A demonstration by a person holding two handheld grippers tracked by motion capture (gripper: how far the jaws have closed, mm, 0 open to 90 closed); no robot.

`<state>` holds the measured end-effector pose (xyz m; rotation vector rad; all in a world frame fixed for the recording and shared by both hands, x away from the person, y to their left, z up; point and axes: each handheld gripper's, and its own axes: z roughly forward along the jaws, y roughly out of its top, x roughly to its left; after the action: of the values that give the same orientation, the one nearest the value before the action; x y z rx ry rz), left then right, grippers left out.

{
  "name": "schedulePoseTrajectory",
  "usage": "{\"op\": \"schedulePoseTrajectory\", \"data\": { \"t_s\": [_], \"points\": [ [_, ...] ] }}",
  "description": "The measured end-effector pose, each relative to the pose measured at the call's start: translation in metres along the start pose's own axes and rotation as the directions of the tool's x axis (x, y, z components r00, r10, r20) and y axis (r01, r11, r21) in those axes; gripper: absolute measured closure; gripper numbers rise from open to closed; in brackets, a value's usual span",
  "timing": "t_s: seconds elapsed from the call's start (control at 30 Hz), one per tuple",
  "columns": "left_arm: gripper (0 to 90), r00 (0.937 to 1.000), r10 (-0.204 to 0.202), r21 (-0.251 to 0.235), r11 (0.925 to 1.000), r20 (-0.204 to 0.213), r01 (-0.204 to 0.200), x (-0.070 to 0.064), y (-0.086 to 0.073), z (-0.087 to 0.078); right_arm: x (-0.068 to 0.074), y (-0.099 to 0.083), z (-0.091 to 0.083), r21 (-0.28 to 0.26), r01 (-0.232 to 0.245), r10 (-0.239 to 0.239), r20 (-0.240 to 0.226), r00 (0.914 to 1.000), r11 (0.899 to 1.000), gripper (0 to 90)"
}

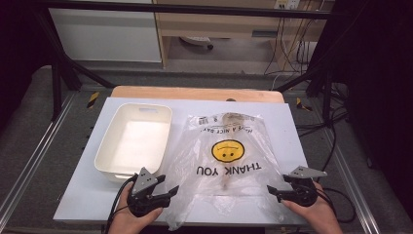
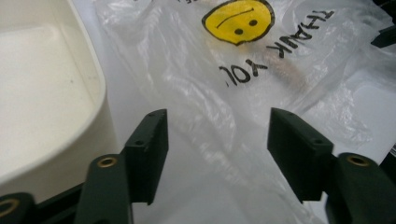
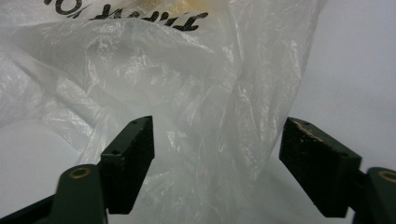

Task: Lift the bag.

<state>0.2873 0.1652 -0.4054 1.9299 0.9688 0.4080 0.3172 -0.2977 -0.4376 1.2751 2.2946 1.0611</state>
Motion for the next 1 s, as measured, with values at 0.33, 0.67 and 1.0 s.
{"op": "schedulePoseTrajectory", "data": {
  "t_s": [0.33, 0.67, 1.0],
  "points": [
    [20.7, 0.9993, -0.036, -0.055, 0.9978, 0.006, 0.037, 0.004, 0.018, 0.0, -0.001, 0.011, 0.002, -0.025, -0.018, 0.019, 0.01, 0.9998, 1.0, 8.6],
    [11.4, 0.9985, -0.038, -0.112, 0.9932, -0.04, 0.034, 0.024, 0.043, -0.009, -0.002, 0.035, 0.002, -0.123, -0.05, 0.051, 0.008, 0.9987, 0.991, 4.5],
    [9.1, 0.9935, -0.06, -0.176, 0.9835, -0.097, 0.043, 0.052, 0.058, -0.031, -0.001, 0.051, 0.008, -0.178, -0.056, 0.059, 0.011, 0.9982, 0.982, 4.3]
  ]
}}
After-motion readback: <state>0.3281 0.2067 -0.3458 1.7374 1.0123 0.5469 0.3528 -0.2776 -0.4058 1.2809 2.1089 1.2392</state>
